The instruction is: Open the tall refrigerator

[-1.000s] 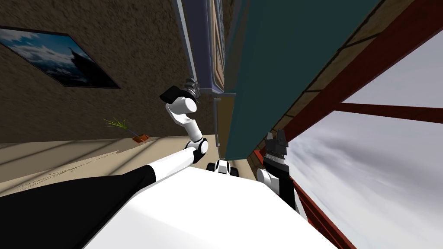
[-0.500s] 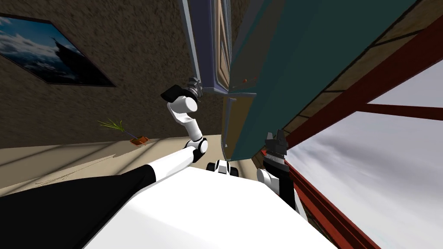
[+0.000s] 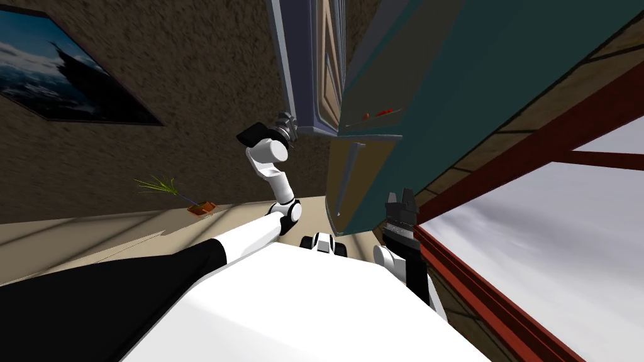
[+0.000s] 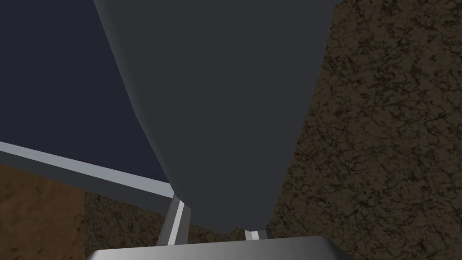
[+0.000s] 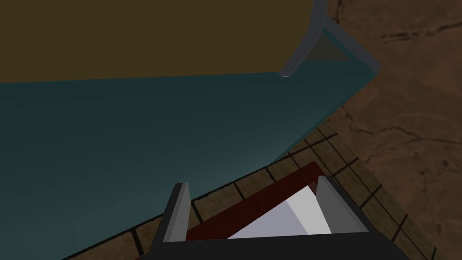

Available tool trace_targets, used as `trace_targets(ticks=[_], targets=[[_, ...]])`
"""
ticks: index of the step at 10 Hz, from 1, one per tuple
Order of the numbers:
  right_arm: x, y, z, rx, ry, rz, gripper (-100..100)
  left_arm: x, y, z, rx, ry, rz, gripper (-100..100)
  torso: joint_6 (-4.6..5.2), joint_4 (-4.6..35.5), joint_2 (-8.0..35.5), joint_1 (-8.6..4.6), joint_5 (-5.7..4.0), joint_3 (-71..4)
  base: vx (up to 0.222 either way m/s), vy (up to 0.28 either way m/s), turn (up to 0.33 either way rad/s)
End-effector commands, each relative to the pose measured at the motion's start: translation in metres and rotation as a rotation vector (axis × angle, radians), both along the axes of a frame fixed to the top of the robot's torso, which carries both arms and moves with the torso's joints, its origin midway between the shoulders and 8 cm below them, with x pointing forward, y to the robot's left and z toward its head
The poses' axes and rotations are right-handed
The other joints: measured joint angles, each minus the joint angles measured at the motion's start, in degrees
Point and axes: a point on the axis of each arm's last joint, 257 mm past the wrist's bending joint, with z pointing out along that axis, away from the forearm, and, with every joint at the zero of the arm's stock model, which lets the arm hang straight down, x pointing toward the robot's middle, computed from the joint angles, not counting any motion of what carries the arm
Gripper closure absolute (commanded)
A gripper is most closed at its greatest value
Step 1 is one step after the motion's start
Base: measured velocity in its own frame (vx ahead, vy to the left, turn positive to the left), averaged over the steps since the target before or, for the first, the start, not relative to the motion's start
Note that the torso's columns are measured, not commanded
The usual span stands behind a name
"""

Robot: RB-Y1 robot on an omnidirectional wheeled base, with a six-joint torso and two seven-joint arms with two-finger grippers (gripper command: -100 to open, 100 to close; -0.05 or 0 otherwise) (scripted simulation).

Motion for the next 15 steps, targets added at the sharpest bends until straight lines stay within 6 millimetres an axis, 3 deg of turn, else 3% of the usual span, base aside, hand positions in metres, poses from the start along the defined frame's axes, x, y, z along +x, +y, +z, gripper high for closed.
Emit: trace_targets(ticks=[1,6,11,12,13,15], targets=[[0.0,0.0,0.0,0.0,0.0,0.0,0,-0.001,-0.017,0.004,0.002,-0.009,-0.049,100,0.2,0.1,-0.3,0.25,-0.05,-0.3,0.068,0.299,-0.054],[0.0,0.0,0.0,0.0,0.0,0.0,0,-0.003,-0.057,0.006,0.0,-0.016,-0.168,100,0.21,0.0,-0.2,-0.53,-0.24,-0.2,0.098,0.311,-0.078],[0.0,0.0,0.0,0.0,0.0,0.0,0,-0.009,-0.095,0.008,-0.001,-0.021,-0.288,100,0.29,0.1,0.0,-0.46,-0.28,-0.1,0.11,0.361,-0.093],[0.0,0.0,0.0,0.0,0.0,0.0,0,0.001,-0.084,-0.001,-0.005,0.003,-0.258,100,0.28,0.2,-0.1,-0.28,-0.23,-0.2,0.061,0.208,-0.022],[0.0,0.0,0.0,0.0,0.0,0.0,0,-0.003,-0.093,0.001,-0.006,-0.002,-0.289,100,0.0,0.0,0.2,-0.65,-0.11,0.1,0.092,0.168,-0.033],[0.0,0.0,0.0,0.0,0.0,0.0,0,-0.007,-0.101,0.002,-0.007,-0.005,-0.318,100,0.22,0.1,0.0,-0.09,-0.13,-0.1,0.136,0.283,-0.099]])
